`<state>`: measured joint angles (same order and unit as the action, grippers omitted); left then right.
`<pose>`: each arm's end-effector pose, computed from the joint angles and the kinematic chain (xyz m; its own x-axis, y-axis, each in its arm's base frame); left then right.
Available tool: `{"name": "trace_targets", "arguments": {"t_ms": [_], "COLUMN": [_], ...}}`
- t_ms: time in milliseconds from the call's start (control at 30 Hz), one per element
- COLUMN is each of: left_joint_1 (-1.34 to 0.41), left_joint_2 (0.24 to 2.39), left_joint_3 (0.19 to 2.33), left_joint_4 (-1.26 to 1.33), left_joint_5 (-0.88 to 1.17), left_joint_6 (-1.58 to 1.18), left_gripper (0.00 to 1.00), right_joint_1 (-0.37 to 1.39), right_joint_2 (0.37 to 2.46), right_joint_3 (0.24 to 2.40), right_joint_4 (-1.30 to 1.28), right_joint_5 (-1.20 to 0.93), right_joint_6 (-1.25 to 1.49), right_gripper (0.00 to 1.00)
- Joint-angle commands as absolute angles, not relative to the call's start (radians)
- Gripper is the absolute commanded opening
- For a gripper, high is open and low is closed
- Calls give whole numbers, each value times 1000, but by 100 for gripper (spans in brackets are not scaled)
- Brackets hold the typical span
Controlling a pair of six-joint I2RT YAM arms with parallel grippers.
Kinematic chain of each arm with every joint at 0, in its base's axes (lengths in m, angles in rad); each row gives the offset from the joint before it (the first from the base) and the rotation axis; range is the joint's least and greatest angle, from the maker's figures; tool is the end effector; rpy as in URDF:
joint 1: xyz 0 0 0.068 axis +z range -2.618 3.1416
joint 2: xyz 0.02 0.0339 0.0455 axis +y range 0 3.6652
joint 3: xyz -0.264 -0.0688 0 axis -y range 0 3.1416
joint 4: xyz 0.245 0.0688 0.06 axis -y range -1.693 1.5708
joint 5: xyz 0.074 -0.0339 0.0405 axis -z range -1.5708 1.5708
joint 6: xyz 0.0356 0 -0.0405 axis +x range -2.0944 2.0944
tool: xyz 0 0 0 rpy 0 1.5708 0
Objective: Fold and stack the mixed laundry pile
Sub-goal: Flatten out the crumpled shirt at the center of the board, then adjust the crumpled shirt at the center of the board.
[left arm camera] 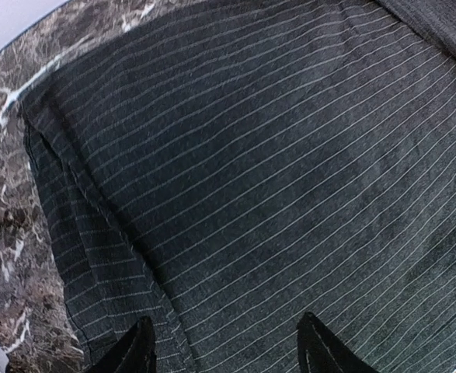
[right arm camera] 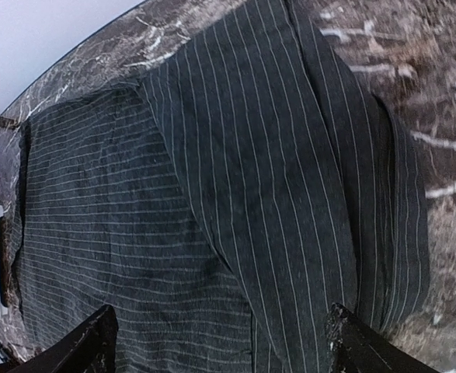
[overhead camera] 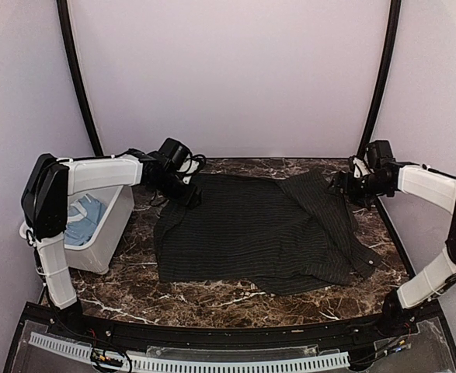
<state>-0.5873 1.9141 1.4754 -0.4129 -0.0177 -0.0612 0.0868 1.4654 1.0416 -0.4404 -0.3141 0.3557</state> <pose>0.3569 -0.2368 0.2299 -0.6584 0.3648 -0.6584 0.5050 0.8627 -0.0270 0.3081 0.0379 0.2479 -0.8086 0.2621 -0.5268 -0.0007 0.8948 0.4464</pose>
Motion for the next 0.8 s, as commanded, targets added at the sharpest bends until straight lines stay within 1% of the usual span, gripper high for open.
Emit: {"name": "trace_targets", "arguments": {"t_ms": [0,100,233,367,467,567,633,667,767], "left_joint_1": [-570,-574,-581,-577,-555,-523,-497,-495,-504], "left_joint_2": [1869,1870,1880,1933,1975,2004,2029,2033,2009], "left_joint_3": [1416,1406,1378,1381,1398,1413,1451,1463,1481], "left_joint_4": [-413,-420,-403,-439,-474,-505,-563,-582,-594], "left_joint_5": [29,30,73,50,17,-67,-180,-279,-404], "left_joint_6": [-118,-136,-161,-199,-227,-255,-280,-287,-303], "left_gripper": [61,61,61,57,55,52,51,51,51], "right_joint_1": [89,97,108,110,111,109,106,106,104], "right_joint_2": [1370,1335,1329,1411,1501,1573,1599,1602,1568], "right_joint_3": [939,864,789,772,798,847,882,897,920], "right_joint_4": [-449,-440,-400,-344,-310,-301,-310,-317,-337], "right_joint_5": [-282,-286,-289,-323,-326,-318,-315,-313,-302], "right_joint_6": [427,480,519,514,494,470,460,455,450], "right_gripper": [86,82,83,82,80,80,80,80,79]}}
